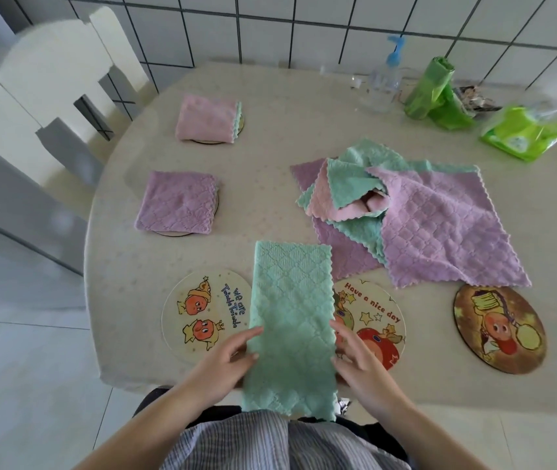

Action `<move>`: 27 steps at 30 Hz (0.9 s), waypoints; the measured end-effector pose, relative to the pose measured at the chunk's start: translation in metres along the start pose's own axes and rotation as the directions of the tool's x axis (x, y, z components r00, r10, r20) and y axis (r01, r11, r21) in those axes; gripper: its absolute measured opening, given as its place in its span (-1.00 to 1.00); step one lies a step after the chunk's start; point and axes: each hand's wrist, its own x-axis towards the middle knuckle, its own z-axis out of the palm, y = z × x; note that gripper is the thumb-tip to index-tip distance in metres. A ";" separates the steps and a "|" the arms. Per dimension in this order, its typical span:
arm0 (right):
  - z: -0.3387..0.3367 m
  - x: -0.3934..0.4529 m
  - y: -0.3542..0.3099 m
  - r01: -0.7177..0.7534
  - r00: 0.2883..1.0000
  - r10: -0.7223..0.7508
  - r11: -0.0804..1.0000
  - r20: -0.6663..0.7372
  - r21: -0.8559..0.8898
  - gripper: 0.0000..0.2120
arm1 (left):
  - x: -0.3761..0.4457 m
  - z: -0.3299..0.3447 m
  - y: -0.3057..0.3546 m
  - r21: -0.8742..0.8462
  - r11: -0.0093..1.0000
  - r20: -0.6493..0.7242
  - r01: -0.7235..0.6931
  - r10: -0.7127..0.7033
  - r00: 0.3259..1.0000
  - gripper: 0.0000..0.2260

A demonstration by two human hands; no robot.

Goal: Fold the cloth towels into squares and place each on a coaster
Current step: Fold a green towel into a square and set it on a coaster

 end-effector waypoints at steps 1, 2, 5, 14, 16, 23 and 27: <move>0.002 -0.001 0.005 0.004 1.000 -0.004 1.000 0.000 -0.002 -0.48 | 0.000 0.000 -0.003 -0.044 0.998 0.002 0.034 -0.034 0.999 -0.69; 0.004 -0.001 0.009 0.010 1.000 -0.010 1.000 -0.001 -0.007 -0.49 | 0.000 0.000 -0.004 -0.102 0.993 -0.006 0.063 -0.064 0.998 -0.70; 0.008 0.003 0.012 -0.028 1.000 0.029 0.992 -0.004 0.121 -0.60 | 0.002 -0.001 0.002 -0.285 0.948 -0.036 0.140 -0.157 0.987 -0.68; 0.007 0.003 0.022 0.178 0.973 -0.218 0.914 -0.071 -0.364 -0.46 | 0.006 -0.007 -0.015 0.688 0.649 -0.013 -0.325 0.458 0.889 -0.39; 0.010 0.006 0.031 0.286 0.914 -0.391 0.811 -0.109 -0.511 -0.47 | 0.008 -0.006 -0.014 0.817 0.434 0.069 -0.379 0.579 0.812 -0.36; 0.004 0.011 0.029 0.360 0.797 -0.563 0.736 -0.221 -0.573 -0.54 | 0.023 -0.011 -0.011 0.712 0.493 0.167 -0.500 0.574 0.802 -0.55; -0.002 0.015 0.015 0.347 0.831 -0.488 0.830 -0.266 -0.438 -0.71 | 0.024 -0.010 0.009 0.489 0.825 -0.057 -0.284 0.355 0.933 -0.62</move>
